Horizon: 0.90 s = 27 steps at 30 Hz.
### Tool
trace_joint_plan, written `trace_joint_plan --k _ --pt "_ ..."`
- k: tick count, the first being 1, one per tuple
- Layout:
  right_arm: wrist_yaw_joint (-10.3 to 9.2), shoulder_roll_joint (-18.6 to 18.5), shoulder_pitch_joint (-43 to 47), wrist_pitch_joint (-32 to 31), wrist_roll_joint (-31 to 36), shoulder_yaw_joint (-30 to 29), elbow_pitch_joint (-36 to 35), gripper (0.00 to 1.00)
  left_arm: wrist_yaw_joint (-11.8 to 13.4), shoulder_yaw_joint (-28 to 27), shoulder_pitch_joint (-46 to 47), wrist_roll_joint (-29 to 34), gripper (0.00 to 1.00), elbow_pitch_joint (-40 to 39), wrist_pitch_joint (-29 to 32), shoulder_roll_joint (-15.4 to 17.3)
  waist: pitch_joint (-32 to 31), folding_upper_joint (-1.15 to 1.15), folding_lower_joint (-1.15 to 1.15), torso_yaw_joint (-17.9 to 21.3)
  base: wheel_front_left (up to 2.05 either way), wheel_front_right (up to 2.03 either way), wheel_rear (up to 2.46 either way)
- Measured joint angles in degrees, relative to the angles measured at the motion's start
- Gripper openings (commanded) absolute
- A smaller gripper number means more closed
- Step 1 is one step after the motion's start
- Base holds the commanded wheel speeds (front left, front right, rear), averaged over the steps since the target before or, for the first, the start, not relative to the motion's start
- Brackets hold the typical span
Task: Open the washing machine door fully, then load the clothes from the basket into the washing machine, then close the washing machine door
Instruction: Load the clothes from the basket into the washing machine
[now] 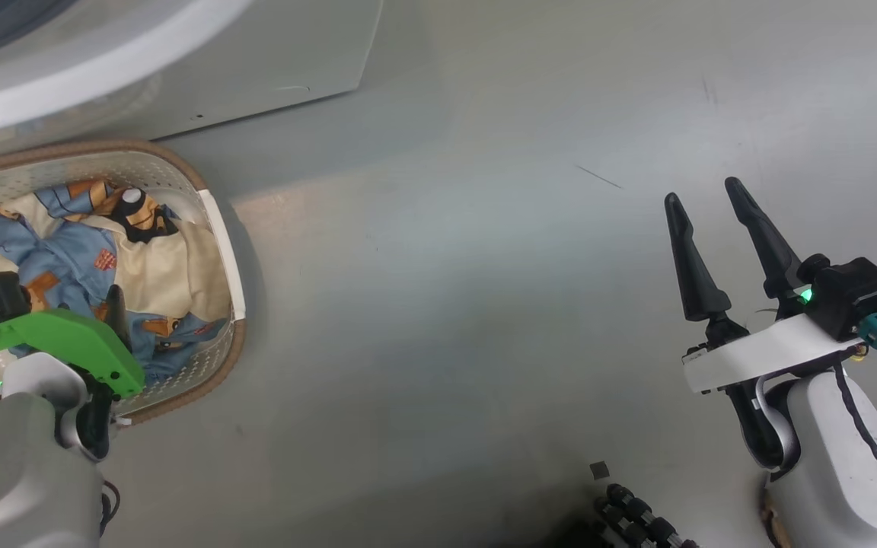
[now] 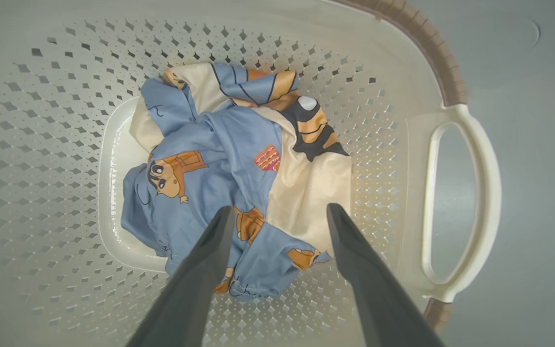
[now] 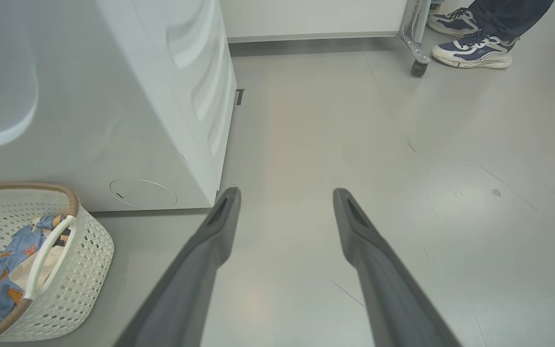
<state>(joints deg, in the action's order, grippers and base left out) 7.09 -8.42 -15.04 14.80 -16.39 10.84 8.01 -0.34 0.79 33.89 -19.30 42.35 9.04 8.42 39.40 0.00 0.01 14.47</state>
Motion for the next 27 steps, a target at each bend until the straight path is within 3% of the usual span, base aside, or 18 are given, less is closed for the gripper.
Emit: trace_joint_plan --k 20,27 --pt "0.0 -1.13 -3.09 0.0 -0.01 -0.37 -2.35 1.0 1.11 -0.74 10.12 0.05 1.0 6.71 0.43 1.3 10.0 0.0 -0.01 -0.41 0.0 0.0 0.0" --pt "0.0 -1.18 -3.22 0.0 -0.01 -0.94 -3.83 1.0 2.55 -0.79 13.0 0.13 1.0 8.43 0.18 2.45 13.04 0.0 -0.01 -0.31 0.0 0.0 0.0"
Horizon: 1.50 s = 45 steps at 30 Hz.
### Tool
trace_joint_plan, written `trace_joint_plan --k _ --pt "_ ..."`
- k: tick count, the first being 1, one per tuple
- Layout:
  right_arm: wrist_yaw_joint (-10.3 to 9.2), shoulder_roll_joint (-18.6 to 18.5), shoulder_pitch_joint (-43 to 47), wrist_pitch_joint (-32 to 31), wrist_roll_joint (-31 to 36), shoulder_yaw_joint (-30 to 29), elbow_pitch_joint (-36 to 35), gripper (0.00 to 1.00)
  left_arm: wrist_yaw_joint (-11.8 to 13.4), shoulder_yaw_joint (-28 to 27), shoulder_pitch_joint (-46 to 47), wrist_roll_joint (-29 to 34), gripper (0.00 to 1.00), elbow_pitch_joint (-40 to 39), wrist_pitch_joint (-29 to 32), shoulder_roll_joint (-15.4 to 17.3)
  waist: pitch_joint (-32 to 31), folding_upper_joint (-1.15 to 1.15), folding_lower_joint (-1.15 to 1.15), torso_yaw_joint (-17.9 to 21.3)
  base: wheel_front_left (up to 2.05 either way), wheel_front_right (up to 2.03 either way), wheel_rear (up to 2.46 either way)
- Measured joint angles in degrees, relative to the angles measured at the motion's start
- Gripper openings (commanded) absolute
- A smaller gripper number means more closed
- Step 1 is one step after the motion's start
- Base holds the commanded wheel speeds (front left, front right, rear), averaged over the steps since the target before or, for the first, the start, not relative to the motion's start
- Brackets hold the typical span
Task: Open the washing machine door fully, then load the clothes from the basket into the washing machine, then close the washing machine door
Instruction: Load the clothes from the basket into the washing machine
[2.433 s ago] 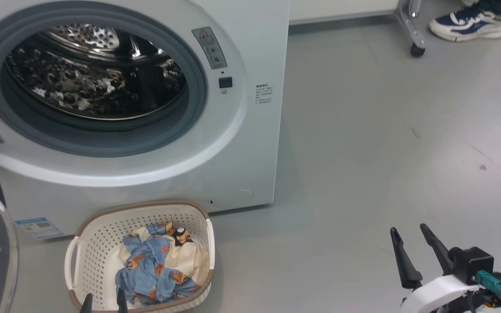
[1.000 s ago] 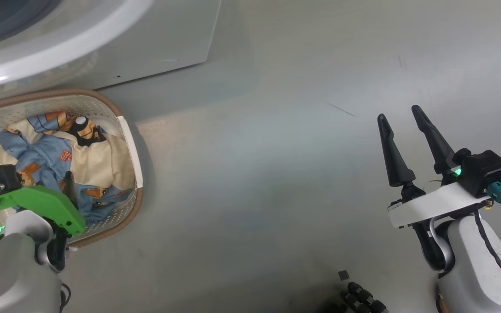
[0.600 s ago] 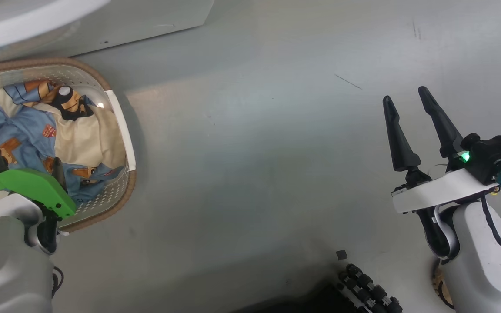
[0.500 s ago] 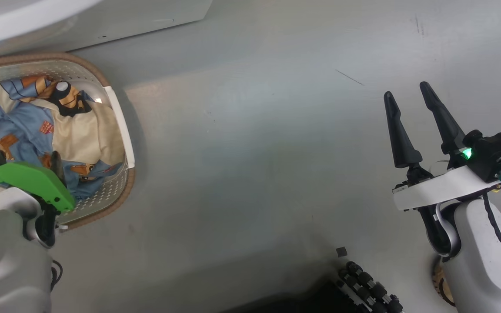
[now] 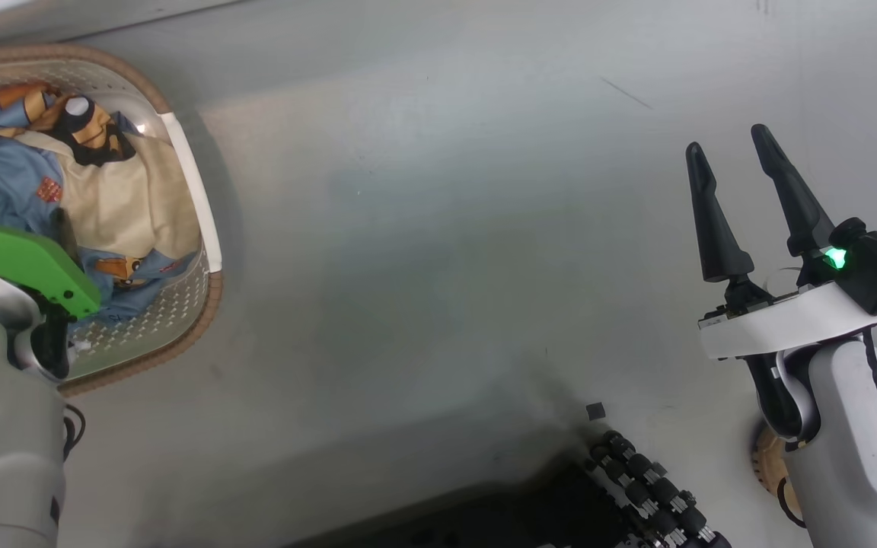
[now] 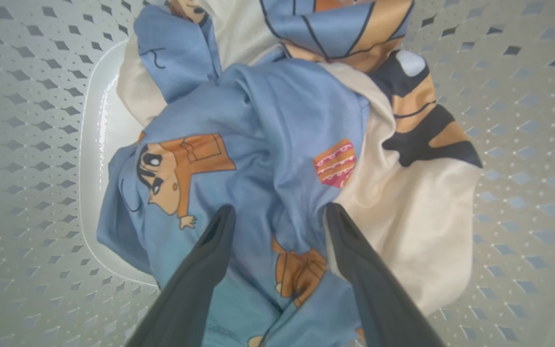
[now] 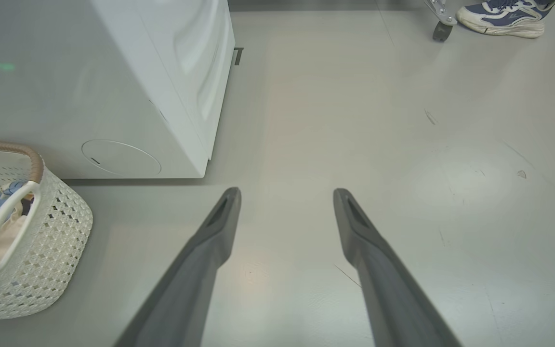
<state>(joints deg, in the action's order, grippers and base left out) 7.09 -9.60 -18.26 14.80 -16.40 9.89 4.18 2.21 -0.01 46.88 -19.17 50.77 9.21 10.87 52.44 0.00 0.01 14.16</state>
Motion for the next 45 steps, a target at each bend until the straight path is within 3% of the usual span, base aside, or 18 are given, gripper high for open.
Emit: trace_joint_plan --k 7,8,11,14,17,27,38,45 --pt "0.0 -0.55 -0.43 0.0 0.0 -0.65 -0.99 1.0 0.03 0.02 3.2 0.0 1.0 1.45 -0.76 -0.43 2.82 0.0 0.0 -0.17 0.0 0.0 0.0" --pt "0.0 -0.58 -0.69 0.0 0.0 -0.67 -1.11 1.0 0.03 0.05 3.49 0.0 0.96 1.74 -0.76 -0.54 3.16 0.0 0.0 -0.22 0.0 0.0 0.0" --pt "0.0 -0.76 -1.29 0.0 0.0 -0.76 -1.48 1.0 0.03 0.13 4.07 0.0 0.49 2.56 -1.27 -0.91 4.08 0.0 0.0 -0.38 0.0 0.0 0.0" --pt "0.0 -0.81 -1.62 0.0 0.0 -0.86 -1.52 1.0 -0.02 0.14 4.28 0.0 0.34 3.59 -2.26 -1.41 4.66 0.0 0.0 -0.54 0.0 0.0 0.0" --pt "0.0 -0.84 -1.77 0.0 0.0 -1.36 -1.46 1.0 -0.13 0.3 4.55 0.0 0.0 4.46 -3.43 -1.86 4.76 0.0 0.0 -0.71 0.0 0.0 0.0" --pt "0.0 -0.8 -2.07 0.0 0.01 -1.93 -0.04 1.0 -1.64 0.25 4.36 -0.07 0.0 5.8 -11.4 -4.22 2.1 0.0 -0.01 -2.1 0.0 0.0 0.0" --pt "0.0 0.07 -3.48 0.0 0.26 -2.2 1.77 1.0 -3.82 0.01 -0.43 -1.04 0.0 6.46 -22.97 -6.87 -4.99 0.0 -0.01 -4.56 0.0 0.0 0.0" --pt "0.0 0.08 -3.45 0.0 0.3 -3.66 3.0 1.0 -5.08 0.29 -3.25 -1.08 0.0 6.66 -23.42 -8.02 -10.35 0.0 -0.01 -6.53 0.0 0.0 0.0"
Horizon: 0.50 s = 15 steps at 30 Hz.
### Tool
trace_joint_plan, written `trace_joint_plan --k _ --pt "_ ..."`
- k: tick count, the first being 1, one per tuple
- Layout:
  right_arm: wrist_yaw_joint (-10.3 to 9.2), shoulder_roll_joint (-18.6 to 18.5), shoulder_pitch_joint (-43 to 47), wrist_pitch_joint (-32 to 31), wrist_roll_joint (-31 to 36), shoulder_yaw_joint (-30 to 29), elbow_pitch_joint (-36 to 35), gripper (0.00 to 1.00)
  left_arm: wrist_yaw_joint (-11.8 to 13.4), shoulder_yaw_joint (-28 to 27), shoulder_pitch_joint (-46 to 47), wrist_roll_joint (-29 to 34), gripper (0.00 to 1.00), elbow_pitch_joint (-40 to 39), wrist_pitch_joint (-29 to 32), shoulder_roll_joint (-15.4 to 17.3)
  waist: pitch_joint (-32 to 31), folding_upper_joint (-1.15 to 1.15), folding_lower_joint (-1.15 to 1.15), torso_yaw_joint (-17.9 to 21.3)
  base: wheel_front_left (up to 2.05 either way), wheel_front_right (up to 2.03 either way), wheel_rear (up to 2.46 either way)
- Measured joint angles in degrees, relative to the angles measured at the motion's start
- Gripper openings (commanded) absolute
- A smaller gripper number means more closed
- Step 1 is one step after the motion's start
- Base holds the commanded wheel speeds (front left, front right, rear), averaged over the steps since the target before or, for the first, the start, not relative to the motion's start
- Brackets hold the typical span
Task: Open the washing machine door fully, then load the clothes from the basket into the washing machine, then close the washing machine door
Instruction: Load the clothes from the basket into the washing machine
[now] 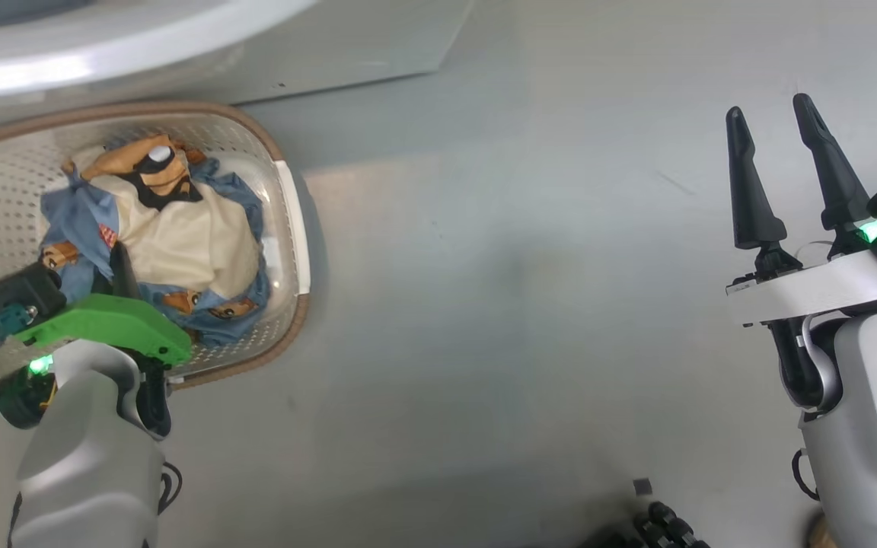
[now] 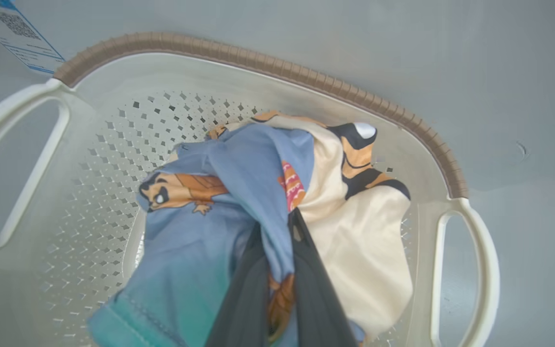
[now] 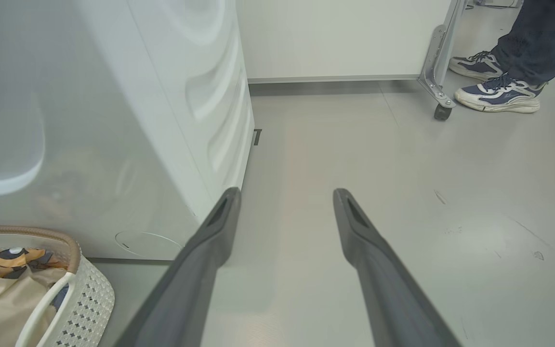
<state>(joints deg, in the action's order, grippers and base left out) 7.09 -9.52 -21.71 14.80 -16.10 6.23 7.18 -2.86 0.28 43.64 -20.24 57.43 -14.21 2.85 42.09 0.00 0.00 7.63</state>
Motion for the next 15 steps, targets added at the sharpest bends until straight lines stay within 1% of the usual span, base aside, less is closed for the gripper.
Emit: trace_joint_plan --k 7,8,9,15 --pt "0.0 0.01 0.64 0.0 0.42 -1.03 1.09 1.0 -0.49 0.37 -2.46 0.0 0.0 -2.07 -0.2 -0.7 -4.84 0.0 0.0 -1.69 0.0 0.0 0.0" --pt "0.0 0.03 1.19 0.0 0.48 -1.2 1.32 1.0 -0.51 0.41 -3.28 0.0 0.0 -3.43 -0.19 -0.85 -6.48 0.0 0.0 -2.24 0.0 0.0 0.0" --pt "0.0 0.03 1.19 0.0 0.48 -1.2 1.32 1.0 -0.51 0.41 -3.28 0.0 0.0 -3.43 -0.19 -0.85 -6.48 0.0 0.0 -2.24 0.0 0.0 0.0" --pt "0.0 0.08 3.74 0.0 1.1 -1.18 2.24 1.0 -0.49 0.12 -6.81 1.33 0.0 -11.68 -0.19 -0.94 -11.44 0.0 0.0 -3.68 0.0 0.0 0.0"
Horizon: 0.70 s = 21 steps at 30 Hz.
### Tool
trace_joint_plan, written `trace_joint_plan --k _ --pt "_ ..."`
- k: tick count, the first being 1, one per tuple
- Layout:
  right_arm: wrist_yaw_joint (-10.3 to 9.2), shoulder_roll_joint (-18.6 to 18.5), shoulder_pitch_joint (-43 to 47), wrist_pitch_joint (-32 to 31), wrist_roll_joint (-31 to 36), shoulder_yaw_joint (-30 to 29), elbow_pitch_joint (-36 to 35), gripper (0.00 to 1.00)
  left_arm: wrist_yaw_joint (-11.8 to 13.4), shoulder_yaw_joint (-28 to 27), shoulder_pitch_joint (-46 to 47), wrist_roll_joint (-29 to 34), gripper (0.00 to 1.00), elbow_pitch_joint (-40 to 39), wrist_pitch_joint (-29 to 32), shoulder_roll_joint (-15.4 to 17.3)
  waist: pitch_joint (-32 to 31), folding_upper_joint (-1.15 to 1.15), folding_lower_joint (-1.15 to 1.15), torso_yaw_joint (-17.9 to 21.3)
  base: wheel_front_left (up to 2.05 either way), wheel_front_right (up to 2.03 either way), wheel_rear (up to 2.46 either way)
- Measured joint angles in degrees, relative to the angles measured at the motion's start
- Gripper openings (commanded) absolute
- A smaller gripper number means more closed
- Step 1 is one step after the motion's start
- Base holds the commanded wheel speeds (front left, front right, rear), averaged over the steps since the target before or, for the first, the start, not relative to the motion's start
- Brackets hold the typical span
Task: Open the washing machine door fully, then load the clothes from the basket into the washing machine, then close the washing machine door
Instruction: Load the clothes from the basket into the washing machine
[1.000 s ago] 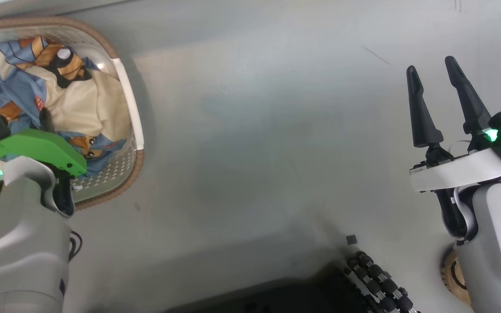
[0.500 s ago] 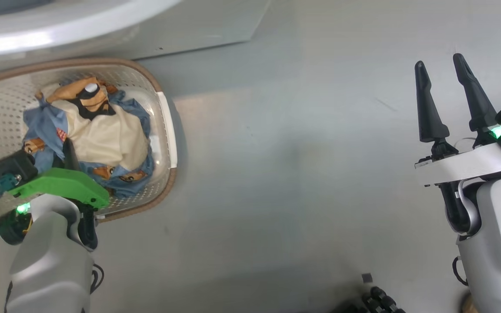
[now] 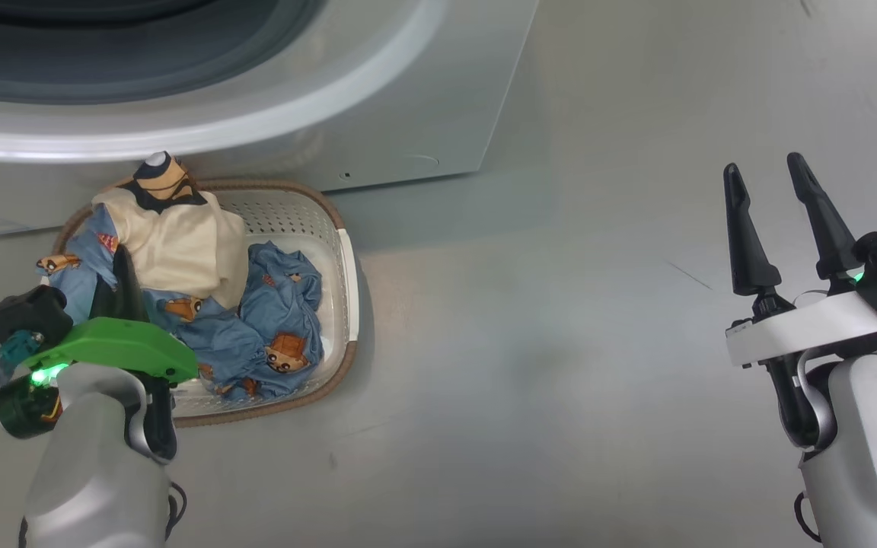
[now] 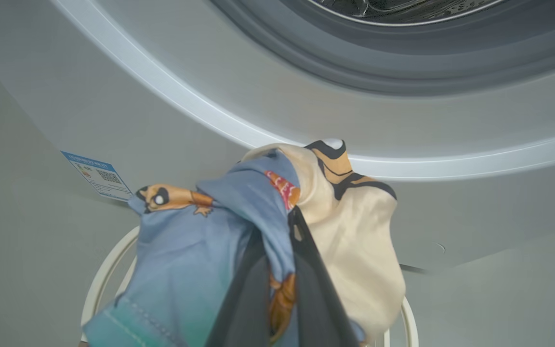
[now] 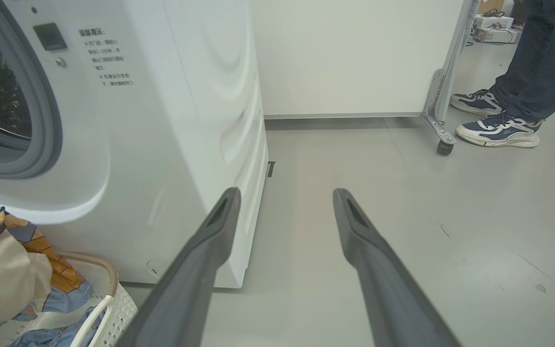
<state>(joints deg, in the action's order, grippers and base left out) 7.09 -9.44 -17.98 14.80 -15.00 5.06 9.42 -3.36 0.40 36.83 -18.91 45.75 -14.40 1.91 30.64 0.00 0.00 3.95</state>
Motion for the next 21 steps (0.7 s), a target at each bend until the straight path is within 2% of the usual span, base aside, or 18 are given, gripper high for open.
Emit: trace_joint_plan --k 12,21 --pt "0.0 0.53 6.58 0.0 0.43 -0.27 1.81 1.0 1.35 -0.4 -12.95 3.6 0.0 -12.47 0.0 -0.09 -10.94 0.0 0.0 -1.73 0.0 0.0 0.0" --pt "0.0 0.64 12.03 0.0 1.01 0.09 3.32 1.0 2.03 0.43 -23.12 5.41 0.0 -17.53 0.01 -0.1 -18.44 0.0 0.0 -2.41 0.0 0.0 0.0"
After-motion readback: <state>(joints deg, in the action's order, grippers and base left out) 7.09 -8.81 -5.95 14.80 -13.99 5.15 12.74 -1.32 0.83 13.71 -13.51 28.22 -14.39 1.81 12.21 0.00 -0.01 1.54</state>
